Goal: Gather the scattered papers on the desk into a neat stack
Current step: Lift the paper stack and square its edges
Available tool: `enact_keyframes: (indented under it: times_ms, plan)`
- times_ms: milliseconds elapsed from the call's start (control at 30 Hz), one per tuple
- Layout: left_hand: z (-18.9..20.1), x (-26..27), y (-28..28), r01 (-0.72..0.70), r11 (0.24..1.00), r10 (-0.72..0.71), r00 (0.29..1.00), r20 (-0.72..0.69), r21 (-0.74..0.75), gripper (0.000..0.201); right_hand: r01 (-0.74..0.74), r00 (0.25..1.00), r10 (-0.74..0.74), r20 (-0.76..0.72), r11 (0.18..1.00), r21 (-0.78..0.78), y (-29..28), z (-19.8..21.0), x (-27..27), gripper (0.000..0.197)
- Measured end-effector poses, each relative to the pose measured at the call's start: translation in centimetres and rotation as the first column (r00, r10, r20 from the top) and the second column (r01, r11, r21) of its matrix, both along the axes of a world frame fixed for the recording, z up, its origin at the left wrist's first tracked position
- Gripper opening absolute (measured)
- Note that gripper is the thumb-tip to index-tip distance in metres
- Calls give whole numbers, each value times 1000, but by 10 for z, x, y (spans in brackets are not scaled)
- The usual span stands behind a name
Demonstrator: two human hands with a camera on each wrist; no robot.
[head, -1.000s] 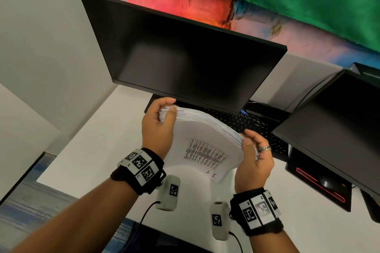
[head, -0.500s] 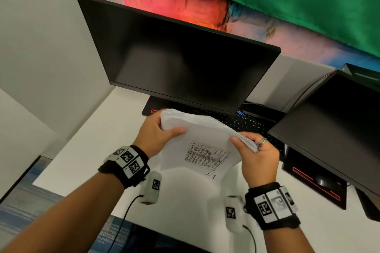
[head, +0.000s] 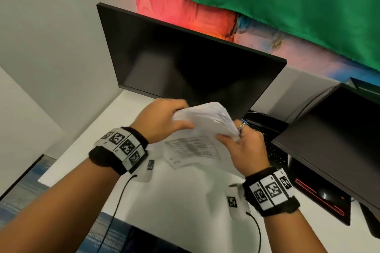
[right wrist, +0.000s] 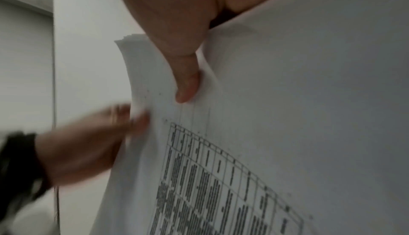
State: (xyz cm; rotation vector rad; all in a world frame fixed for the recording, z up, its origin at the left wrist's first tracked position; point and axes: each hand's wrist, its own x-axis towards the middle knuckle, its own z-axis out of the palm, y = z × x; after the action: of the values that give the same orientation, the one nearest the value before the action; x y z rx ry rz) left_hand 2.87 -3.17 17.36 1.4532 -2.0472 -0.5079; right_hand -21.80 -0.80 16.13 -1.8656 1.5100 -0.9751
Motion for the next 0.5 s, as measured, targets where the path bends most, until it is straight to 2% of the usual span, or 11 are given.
enact_keyframes:
  times_ms: [67,100,133,167,200,267,300,333,400,467,500]
  plan:
    - [-27,28,3,-130,981,117,989,95,141,31,32,988,-44,145,996,87,4,-4,-18,24]
    - [-41,40,6,-210,962,200,977,72,177,32,45,968,-76,237,990,135,6,-7,-28,26]
    - [-55,48,8,-285,933,298,954,-26,220,33,49,942,-104,319,984,174,7,-9,-36,27]
    - [-65,52,11,-330,896,398,893,-210,297,38,48,916,-122,382,979,199,8,-13,-42,28]
    - [-74,51,14,-306,868,465,779,-420,391,47,46,891,-138,432,975,217,8,-17,-46,29]
    - [-87,43,18,-117,843,491,569,-660,526,70,45,841,-176,511,965,260,8,-26,-47,30]
    - [-90,35,20,-37,832,479,554,-681,554,74,42,817,-197,542,958,284,7,-31,-45,30]
    - [-93,28,19,18,830,450,570,-687,558,68,36,801,-209,560,952,304,7,-35,-42,30]
    - [-86,17,19,40,813,460,568,-683,581,49,40,797,-228,559,944,328,4,-41,-41,32]
    - [-84,9,17,68,804,479,513,-712,590,59,110,812,-270,517,941,320,-1,-44,-46,31]
    - [-79,1,18,28,823,464,541,-701,567,55,164,823,-300,482,939,303,-3,-44,-48,30]
